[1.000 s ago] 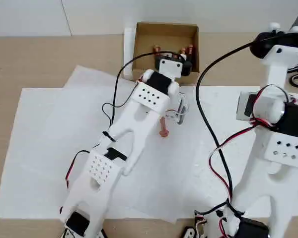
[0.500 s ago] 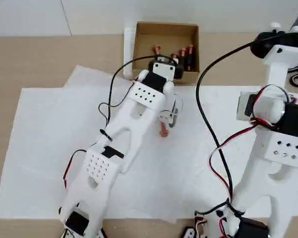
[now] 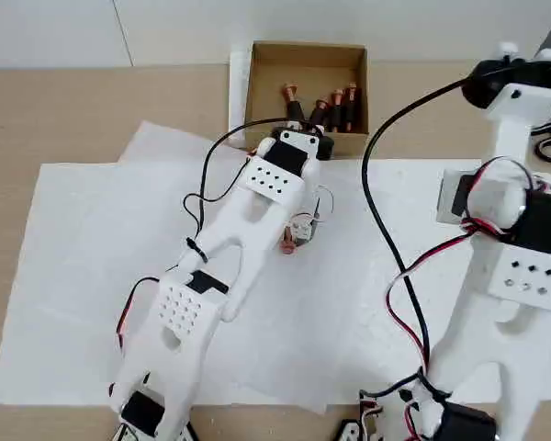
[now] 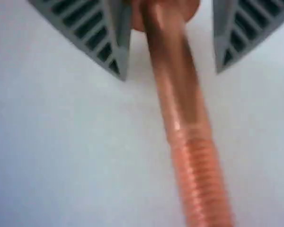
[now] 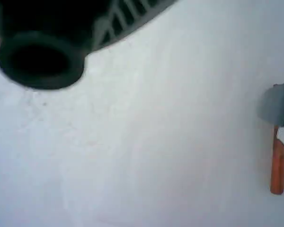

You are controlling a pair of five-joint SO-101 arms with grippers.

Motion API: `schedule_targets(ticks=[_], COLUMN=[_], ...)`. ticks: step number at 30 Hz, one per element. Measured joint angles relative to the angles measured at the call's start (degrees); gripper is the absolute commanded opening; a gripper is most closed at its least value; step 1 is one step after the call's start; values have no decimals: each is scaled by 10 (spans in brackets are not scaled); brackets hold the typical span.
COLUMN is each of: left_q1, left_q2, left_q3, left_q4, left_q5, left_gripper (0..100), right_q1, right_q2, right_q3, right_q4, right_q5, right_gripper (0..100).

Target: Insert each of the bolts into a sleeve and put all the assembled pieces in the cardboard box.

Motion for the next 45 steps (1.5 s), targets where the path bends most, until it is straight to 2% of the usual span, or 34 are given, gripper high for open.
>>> schedule_targets(ticks=[3,6,10,17,21,25,30,36,40,43,45], left_q1=[1,3,4,4,-2,-2,-2,-58,-105,-123,-127], left_q2=[0,0,0,0,3,2,-40,-135,-197,-246,-277], left_q3=[2,2,3,-2,-52,-120,-132,-113,-7,118,206], left_q4=[-4,-5,-5,-3,6,7,8,8,8,6,7], left_q5=[0,-4,-44,-55,-67,-128,-295,-590,-787,-935,-978], left_gripper=[83,6,6,6,6,6,6,6,6,6,6], right_q1=[0,0,0,0,0,0,0,0,0,0,0], right_q2=[0,0,0,0,0,0,0,0,0,0,0], right_q3=[0,0,0,0,0,0,0,0,0,0,0], right_q4=[0,0,0,0,0,0,0,0,0,0,0], right_q5=[0,0,0,0,0,0,0,0,0,0,0], right_gripper=[3,3,3,3,3,3,3,3,3,3,3])
